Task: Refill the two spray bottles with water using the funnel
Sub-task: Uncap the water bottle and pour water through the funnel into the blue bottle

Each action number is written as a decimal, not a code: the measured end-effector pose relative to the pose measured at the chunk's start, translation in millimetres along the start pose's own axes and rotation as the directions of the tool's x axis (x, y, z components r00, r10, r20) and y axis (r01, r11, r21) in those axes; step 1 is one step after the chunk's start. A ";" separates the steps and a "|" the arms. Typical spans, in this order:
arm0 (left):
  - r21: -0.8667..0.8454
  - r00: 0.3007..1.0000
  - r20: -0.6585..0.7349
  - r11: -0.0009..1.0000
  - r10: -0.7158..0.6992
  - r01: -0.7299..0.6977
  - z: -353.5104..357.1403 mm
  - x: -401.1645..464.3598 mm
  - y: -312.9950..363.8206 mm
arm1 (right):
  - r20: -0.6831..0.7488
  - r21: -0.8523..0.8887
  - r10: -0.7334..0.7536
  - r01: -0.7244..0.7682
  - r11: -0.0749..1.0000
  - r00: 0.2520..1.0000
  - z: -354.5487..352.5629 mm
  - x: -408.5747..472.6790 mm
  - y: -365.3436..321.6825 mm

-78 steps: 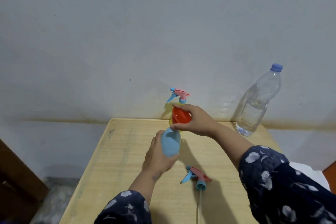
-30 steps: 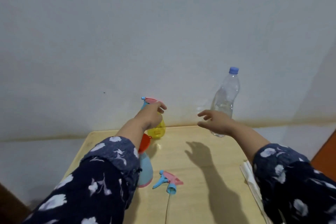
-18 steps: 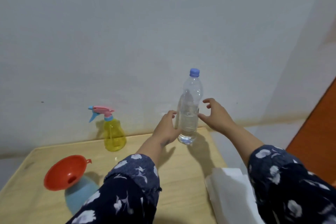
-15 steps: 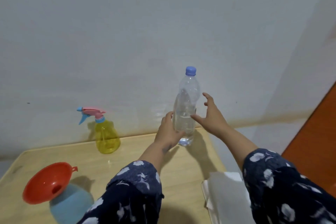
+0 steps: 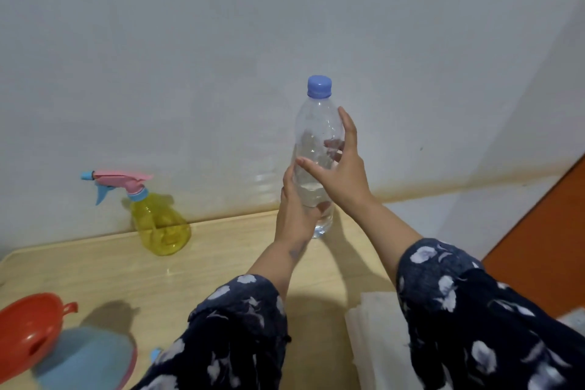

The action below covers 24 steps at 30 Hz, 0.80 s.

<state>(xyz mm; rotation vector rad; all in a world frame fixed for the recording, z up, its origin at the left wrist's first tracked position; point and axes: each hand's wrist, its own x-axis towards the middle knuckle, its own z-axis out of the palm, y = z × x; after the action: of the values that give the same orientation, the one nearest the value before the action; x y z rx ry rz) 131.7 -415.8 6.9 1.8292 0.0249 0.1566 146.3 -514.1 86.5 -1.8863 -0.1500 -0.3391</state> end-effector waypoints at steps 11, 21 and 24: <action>0.129 1.000 0.010 0.991 -0.019 0.017 -42.9 -78.1 15.4 | -0.033 0.021 0.027 -0.027 0.999 0.999 3.6 -70.1 -38.8; 0.242 1.000 -0.019 0.970 0.024 -0.018 -80.6 -189.3 18.9 | -0.044 0.044 0.026 -0.024 0.999 0.999 4.2 -181.7 -78.4; 0.237 1.000 0.002 0.971 0.026 -0.026 -88.9 -217.0 16.2 | -0.060 0.039 0.032 -0.030 0.999 0.998 5.8 -212.0 -87.2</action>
<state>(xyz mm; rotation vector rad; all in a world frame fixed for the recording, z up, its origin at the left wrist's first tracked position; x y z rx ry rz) -95.1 -356.3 24.5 2.0685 0.0216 0.1796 -77.6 -466.0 98.6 -1.8372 -0.0861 -0.3695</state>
